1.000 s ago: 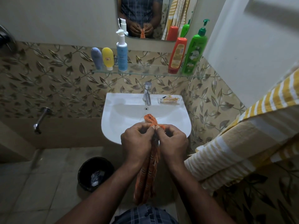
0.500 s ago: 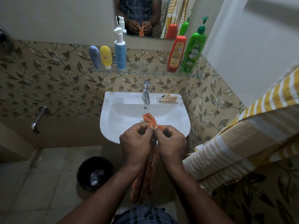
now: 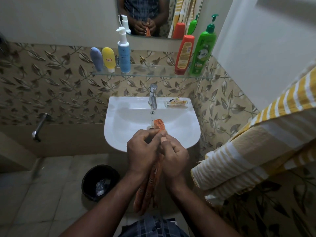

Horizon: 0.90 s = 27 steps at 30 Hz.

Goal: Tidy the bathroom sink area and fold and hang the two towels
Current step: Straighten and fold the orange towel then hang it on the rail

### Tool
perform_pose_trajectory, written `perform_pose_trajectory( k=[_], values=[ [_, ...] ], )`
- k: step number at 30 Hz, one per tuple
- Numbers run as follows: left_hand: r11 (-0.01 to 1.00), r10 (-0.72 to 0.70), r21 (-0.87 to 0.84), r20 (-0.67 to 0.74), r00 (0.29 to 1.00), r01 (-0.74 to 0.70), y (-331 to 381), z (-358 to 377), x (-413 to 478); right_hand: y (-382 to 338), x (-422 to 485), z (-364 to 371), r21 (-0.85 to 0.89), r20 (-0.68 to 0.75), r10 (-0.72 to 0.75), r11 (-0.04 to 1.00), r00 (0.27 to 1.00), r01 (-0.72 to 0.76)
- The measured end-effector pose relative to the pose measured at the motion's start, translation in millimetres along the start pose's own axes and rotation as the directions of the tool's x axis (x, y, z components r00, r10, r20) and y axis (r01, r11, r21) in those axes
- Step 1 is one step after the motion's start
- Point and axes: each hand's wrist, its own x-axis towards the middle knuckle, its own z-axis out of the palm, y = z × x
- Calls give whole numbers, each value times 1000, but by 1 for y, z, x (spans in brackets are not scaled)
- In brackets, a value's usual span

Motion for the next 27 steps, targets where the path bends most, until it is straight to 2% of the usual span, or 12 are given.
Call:
perform_pose_trajectory(
  k=[6,10,13,17,19,21,24,27],
  values=[
    [992,-115,-42,54,992,117,6,-2,5,-5,1,-6,103,25,58,993,998,-60],
    [976,-196,-72,93,976,203,6,-1,6,-4,-1,-10,112,59,12,994,998,-19],
    [979,-199,-23,84,976,202,2,-2,8,-3,-6,-7,140,74,-4,990,997,-6],
    [992,-114,66,63,991,110,-2,-3,11,6,-5,-9,115,128,-8,993,992,-6],
    [991,-67,120,66,996,59,-4,-6,15,7,1,-12,18,195,6,1000,981,-10],
    [986,5,165,97,995,-21,-7,-11,18,5,14,-19,-134,229,-42,988,972,74],
    [978,67,184,161,985,-96,-11,-23,21,4,46,-38,-377,159,-160,902,974,209],
    [971,98,187,242,965,-146,-13,-32,20,7,76,-54,-521,71,-182,832,981,192]
  ],
)
